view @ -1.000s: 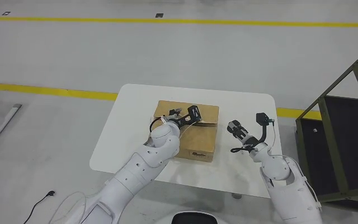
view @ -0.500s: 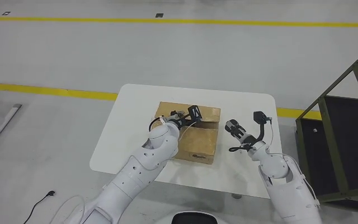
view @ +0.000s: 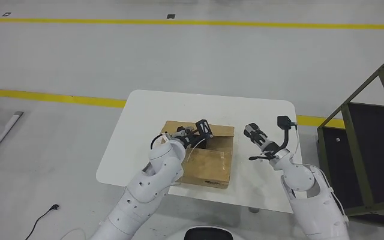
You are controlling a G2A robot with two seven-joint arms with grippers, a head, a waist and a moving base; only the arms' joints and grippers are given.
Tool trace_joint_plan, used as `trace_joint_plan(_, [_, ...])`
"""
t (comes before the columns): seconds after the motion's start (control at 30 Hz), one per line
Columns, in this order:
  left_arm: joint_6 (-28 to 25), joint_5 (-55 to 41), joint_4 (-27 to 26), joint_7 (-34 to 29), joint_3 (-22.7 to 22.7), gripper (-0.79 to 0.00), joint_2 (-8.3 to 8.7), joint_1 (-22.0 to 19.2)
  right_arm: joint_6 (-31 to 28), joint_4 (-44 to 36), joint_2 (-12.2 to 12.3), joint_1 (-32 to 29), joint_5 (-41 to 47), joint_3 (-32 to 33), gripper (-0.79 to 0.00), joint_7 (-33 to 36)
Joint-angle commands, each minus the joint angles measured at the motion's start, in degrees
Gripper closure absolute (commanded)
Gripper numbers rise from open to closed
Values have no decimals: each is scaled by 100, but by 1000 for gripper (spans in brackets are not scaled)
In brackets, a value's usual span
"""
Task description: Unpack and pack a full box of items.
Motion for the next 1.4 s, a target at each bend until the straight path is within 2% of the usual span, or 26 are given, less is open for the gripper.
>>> trace_joint_plan(0.0, [-138, -101, -223, -65, -95, 0, 21, 139, -3, -17, 3, -17, 1, 11, 0, 0])
trace_joint_plan(0.2, [-256, -62, -438, -115, -160, 0, 46, 317, -4, -5, 5, -37, 7, -3, 0, -7])
trace_joint_plan(0.23, [-249, -39, -437, -103, -156, -31, 45, 316, -7, -2, 5, -40, 14, -4, 0, -8])
trace_joint_plan(0.27, [-226, -42, -435, -78, -157, -179, 42, 312, -6, 0, 6, -46, 8, -3, 0, -6])
trace_joint_plan(0.3, [-219, -51, -425, -65, -156, -456, 38, 304, -5, 1, 7, -54, 9, 3, 0, -13])
trace_joint_plan(0.33, [-204, -38, -416, -62, -153, -585, 34, 288, -8, -2, 9, -63, 10, 8, 0, -17])
trace_joint_plan(0.37, [-183, -32, -397, -63, -149, -785, 29, 266, -11, -5, 10, -74, 11, 17, 0, -20])
trace_joint_plan(0.57, [250, 172, -53, 55, -3, -785, -52, -71, 24, -102, 21, -174, 29, 84, 0, -57])
trace_joint_plan(0.83, [1136, 194, 660, 362, 127, -785, -227, -677, 69, -317, 40, -334, 39, 209, 0, -119])
trace_joint_plan(1.13, [2172, 97, 2079, 619, 366, -785, -513, -1475, 109, -391, 46, -416, 14, 210, 0, -129])
trace_joint_plan(1.23, [2591, 207, 2708, 579, 513, -785, -628, -1704, 126, -370, 45, -420, 8, 193, 0, -126])
trace_joint_plan(1.37, [2792, 25, 3248, 583, 627, -785, -780, -1924, 175, -350, 36, -373, -2, 117, 0, -127])
